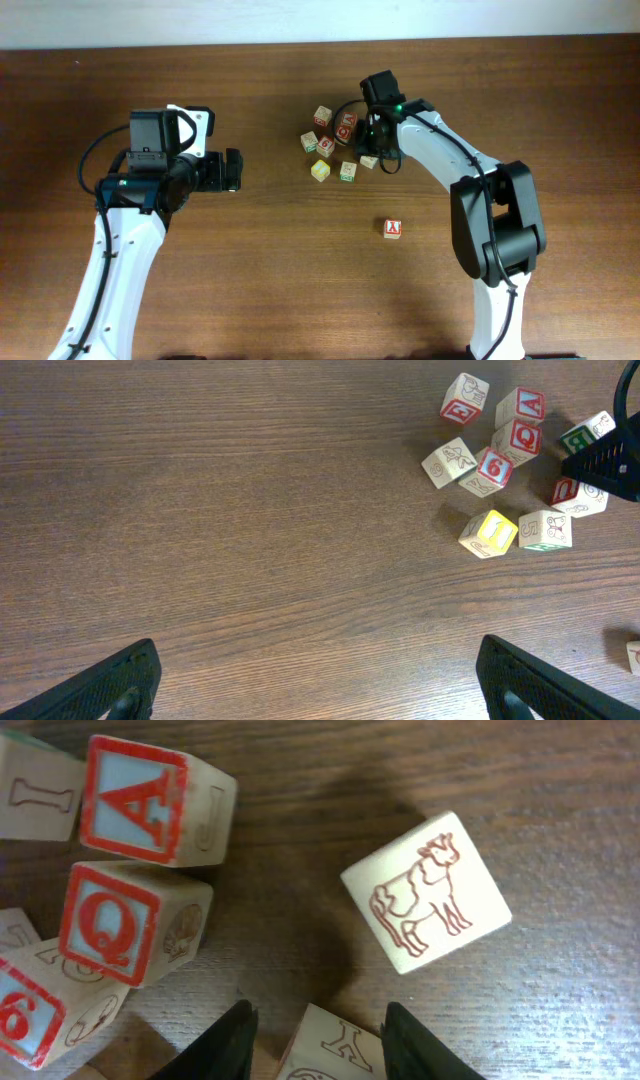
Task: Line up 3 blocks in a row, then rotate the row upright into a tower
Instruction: 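Grasp the red-A wooden block with the right gripper, place it below the cluster, then pick a second block with the right gripper, set it left of the first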
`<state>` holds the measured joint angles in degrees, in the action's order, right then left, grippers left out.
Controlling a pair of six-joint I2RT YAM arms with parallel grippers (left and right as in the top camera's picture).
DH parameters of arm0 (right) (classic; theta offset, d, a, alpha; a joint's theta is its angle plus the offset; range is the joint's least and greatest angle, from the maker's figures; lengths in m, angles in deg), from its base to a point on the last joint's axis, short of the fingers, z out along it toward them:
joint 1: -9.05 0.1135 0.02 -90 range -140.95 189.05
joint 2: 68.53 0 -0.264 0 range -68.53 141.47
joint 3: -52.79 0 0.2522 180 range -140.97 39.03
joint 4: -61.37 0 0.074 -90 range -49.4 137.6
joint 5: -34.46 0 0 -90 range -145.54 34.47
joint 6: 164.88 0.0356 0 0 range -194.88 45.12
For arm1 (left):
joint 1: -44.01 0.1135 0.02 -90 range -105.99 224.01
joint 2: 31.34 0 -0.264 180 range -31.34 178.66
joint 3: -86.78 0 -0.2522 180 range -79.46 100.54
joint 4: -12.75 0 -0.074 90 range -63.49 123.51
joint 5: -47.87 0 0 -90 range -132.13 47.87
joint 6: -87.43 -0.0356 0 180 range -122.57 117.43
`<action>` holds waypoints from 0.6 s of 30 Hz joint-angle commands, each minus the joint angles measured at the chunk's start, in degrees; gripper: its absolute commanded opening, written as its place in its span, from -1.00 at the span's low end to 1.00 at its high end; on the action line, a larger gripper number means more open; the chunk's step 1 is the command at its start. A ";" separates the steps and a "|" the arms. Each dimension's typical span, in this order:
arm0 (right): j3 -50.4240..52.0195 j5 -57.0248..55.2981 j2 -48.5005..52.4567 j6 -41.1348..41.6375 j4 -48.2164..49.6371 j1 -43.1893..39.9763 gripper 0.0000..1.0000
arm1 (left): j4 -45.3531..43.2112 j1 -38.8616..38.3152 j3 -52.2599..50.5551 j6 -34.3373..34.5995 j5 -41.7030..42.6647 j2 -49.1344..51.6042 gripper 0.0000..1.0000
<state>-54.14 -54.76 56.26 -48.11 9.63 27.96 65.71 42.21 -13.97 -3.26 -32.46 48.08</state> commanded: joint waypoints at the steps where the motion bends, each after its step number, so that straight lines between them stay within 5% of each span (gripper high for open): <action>1: 0.28 -3.21 0.46 1.22 -1.64 1.38 -0.18 | -0.17 0.11 0.98 -1.07 0.63 0.09 0.98; 4: 0.28 -4.07 0.46 4.22 -5.73 1.64 -0.20 | -0.15 0.11 0.98 -1.09 0.61 0.09 0.98; 9: 0.20 -1.68 -4.81 2.10 -7.76 1.64 -0.54 | -0.15 0.11 0.98 -1.07 0.63 0.09 0.98; 13: 0.20 3.72 -18.95 -2.56 -19.93 1.70 -0.55 | -0.13 0.11 0.98 -1.07 0.63 0.09 0.98; 18: 6.73 10.56 -19.85 -4.76 -27.10 5.53 -0.54 | -0.17 0.11 0.98 -1.07 0.61 0.09 0.98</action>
<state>-52.44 -44.62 36.65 -52.55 -19.07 31.02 65.78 42.21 -13.90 -3.26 -32.46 48.08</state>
